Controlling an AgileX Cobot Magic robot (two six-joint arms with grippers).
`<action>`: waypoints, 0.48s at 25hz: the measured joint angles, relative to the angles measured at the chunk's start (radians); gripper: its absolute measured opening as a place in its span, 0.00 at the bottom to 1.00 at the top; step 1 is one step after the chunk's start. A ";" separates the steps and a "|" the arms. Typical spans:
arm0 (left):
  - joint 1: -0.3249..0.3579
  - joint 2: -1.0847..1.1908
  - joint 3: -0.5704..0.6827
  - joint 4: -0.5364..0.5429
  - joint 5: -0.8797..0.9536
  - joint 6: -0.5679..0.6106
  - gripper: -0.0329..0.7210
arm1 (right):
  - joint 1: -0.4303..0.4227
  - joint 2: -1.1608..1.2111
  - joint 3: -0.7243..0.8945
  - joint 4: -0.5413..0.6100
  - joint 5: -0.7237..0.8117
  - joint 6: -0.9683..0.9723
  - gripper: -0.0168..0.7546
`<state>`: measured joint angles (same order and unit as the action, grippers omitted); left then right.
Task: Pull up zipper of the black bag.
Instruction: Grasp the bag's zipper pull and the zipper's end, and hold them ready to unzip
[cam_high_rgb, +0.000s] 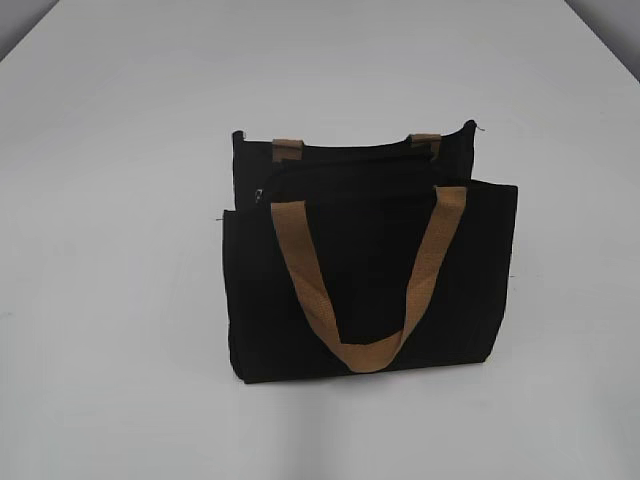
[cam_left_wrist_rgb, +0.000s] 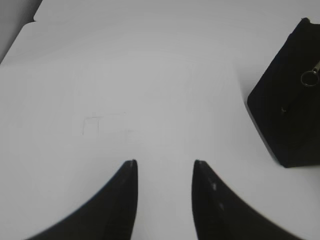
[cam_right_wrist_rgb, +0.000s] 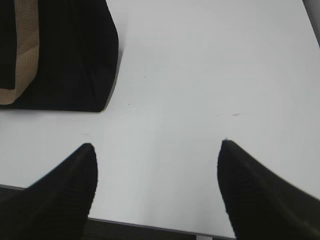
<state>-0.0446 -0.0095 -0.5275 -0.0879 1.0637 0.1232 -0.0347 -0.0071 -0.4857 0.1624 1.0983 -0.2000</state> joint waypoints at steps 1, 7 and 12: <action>0.000 0.000 0.000 0.000 0.000 0.000 0.41 | 0.000 0.000 0.000 0.000 0.000 0.000 0.77; 0.000 0.000 0.000 0.000 0.000 0.000 0.41 | 0.000 0.000 0.000 0.000 0.000 0.000 0.77; 0.000 0.000 0.000 0.000 0.000 0.000 0.41 | 0.000 0.000 0.000 0.000 0.000 0.000 0.77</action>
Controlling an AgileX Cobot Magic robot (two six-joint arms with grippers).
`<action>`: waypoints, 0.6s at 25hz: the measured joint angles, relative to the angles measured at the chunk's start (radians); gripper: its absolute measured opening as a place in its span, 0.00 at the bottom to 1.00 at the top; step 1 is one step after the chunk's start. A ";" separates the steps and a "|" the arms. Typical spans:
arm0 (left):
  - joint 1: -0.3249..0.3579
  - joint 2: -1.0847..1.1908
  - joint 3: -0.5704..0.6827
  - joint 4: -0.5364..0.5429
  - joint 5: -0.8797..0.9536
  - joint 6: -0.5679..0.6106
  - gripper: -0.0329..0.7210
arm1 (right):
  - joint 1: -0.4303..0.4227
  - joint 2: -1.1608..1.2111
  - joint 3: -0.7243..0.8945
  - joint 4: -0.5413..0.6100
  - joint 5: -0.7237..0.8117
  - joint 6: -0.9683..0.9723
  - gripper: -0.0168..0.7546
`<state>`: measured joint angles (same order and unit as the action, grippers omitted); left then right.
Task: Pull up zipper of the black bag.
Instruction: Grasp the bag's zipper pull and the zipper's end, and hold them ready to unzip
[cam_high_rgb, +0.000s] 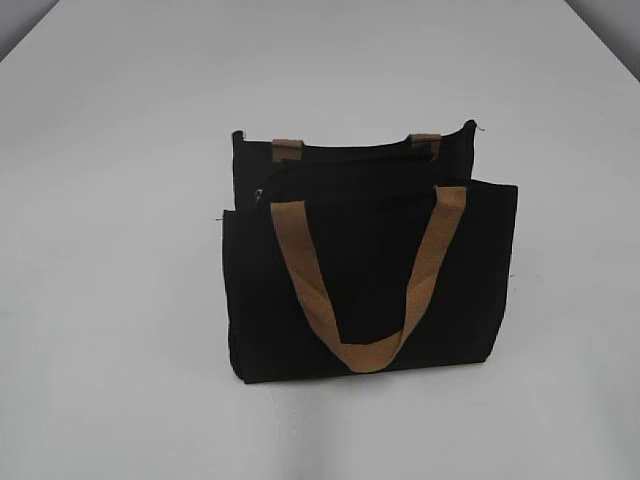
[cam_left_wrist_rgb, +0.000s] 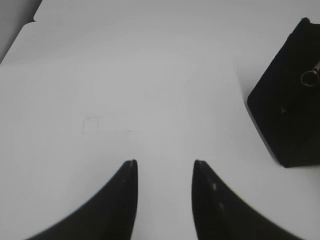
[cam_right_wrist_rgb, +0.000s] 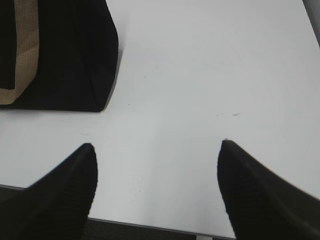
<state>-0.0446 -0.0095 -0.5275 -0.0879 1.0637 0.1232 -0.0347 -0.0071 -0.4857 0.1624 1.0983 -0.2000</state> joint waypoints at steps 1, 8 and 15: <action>0.000 0.000 0.000 0.000 0.000 0.000 0.41 | 0.000 0.000 0.000 0.000 0.000 0.000 0.77; 0.000 0.000 0.000 0.000 0.000 0.000 0.41 | 0.000 0.000 0.000 0.000 0.000 0.000 0.77; 0.000 0.000 0.000 0.000 0.000 0.000 0.41 | 0.000 0.000 0.000 0.000 0.000 0.000 0.77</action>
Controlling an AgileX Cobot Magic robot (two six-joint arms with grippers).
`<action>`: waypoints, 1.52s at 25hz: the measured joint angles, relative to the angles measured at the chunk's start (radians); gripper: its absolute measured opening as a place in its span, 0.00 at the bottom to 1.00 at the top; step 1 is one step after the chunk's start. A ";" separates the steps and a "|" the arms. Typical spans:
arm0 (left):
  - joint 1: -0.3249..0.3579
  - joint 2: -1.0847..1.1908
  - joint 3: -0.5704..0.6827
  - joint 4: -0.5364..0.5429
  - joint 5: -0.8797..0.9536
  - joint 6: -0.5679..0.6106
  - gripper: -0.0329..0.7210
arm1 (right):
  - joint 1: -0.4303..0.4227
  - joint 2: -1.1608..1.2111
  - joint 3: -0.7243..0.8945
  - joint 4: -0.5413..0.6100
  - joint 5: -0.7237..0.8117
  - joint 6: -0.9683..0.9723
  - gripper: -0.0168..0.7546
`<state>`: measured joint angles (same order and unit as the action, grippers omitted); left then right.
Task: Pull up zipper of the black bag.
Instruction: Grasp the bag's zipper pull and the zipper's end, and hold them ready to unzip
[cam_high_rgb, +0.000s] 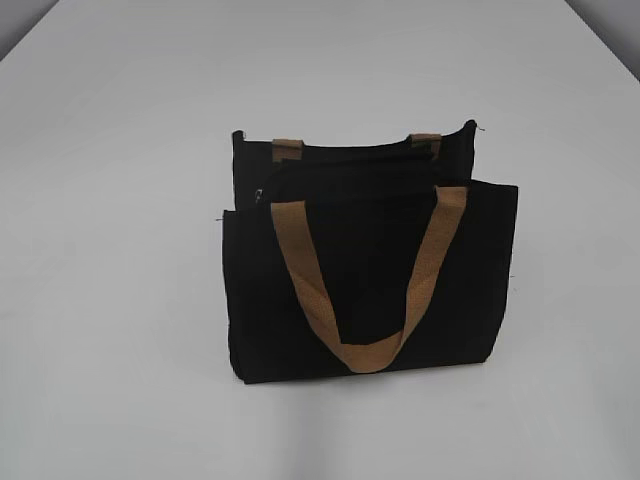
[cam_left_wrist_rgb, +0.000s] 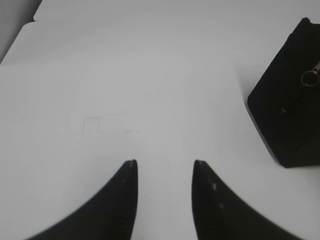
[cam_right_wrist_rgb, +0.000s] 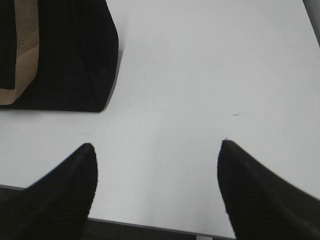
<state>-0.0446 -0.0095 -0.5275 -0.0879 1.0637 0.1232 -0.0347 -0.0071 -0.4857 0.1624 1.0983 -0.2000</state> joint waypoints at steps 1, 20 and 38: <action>0.000 0.000 0.000 0.000 -0.001 0.000 0.41 | 0.000 0.000 0.000 0.000 0.000 0.000 0.77; -0.080 0.628 -0.030 -0.574 -0.561 0.462 0.61 | 0.000 0.345 -0.053 0.138 -0.148 -0.049 0.74; -0.464 1.583 -0.125 -0.928 -0.958 0.854 0.61 | 0.193 0.915 -0.304 0.302 -0.252 -0.291 0.65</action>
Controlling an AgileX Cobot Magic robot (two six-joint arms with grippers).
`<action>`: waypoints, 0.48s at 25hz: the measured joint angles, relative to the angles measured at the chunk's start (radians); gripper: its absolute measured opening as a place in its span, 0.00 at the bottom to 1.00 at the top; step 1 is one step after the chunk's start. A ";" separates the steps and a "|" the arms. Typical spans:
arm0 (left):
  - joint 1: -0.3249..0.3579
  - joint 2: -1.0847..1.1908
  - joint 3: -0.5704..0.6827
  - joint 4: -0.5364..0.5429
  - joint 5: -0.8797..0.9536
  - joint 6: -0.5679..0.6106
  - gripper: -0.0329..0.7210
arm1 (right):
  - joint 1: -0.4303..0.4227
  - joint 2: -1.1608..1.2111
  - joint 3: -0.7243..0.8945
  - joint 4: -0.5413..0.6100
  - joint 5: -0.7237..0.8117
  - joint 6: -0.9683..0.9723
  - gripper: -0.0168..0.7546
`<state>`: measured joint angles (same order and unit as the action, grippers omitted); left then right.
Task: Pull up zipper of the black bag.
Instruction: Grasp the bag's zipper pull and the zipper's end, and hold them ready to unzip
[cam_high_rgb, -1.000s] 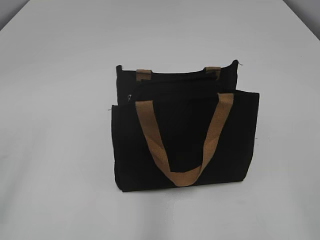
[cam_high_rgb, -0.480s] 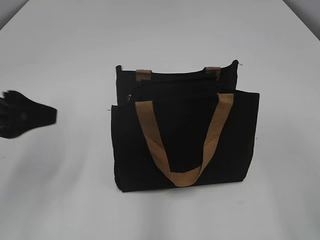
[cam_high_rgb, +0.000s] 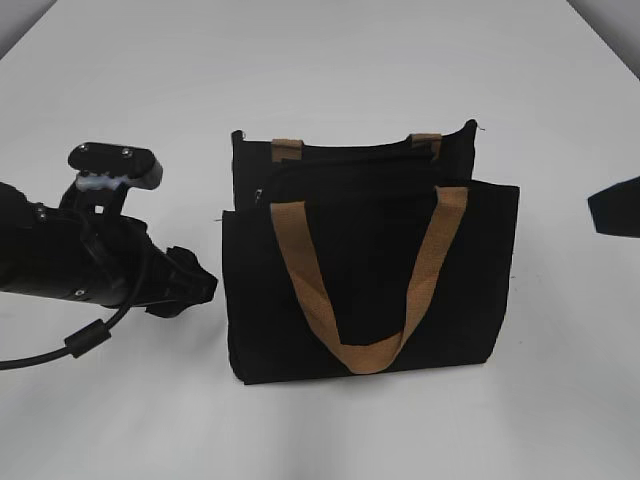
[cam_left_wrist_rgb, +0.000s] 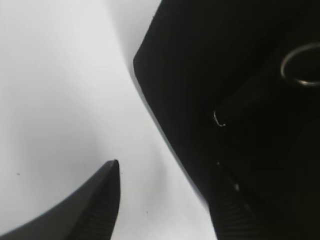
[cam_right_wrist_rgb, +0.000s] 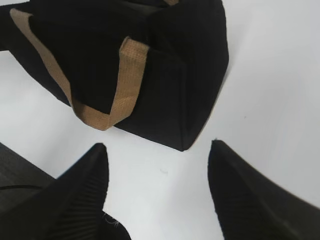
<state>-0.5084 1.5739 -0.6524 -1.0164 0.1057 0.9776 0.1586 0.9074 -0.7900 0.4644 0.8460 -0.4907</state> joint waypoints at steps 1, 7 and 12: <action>-0.005 0.018 -0.007 -0.001 -0.011 0.000 0.61 | 0.011 0.025 -0.008 0.000 -0.006 -0.005 0.64; 0.022 0.042 -0.026 -0.179 -0.068 0.000 0.61 | 0.065 0.129 -0.020 0.000 -0.071 -0.018 0.64; 0.146 0.042 -0.029 -0.279 0.083 0.000 0.61 | 0.090 0.152 -0.020 0.000 -0.088 -0.033 0.64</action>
<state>-0.3628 1.6163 -0.6816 -1.2952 0.1887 0.9776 0.2483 1.0597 -0.8102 0.4648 0.7585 -0.5242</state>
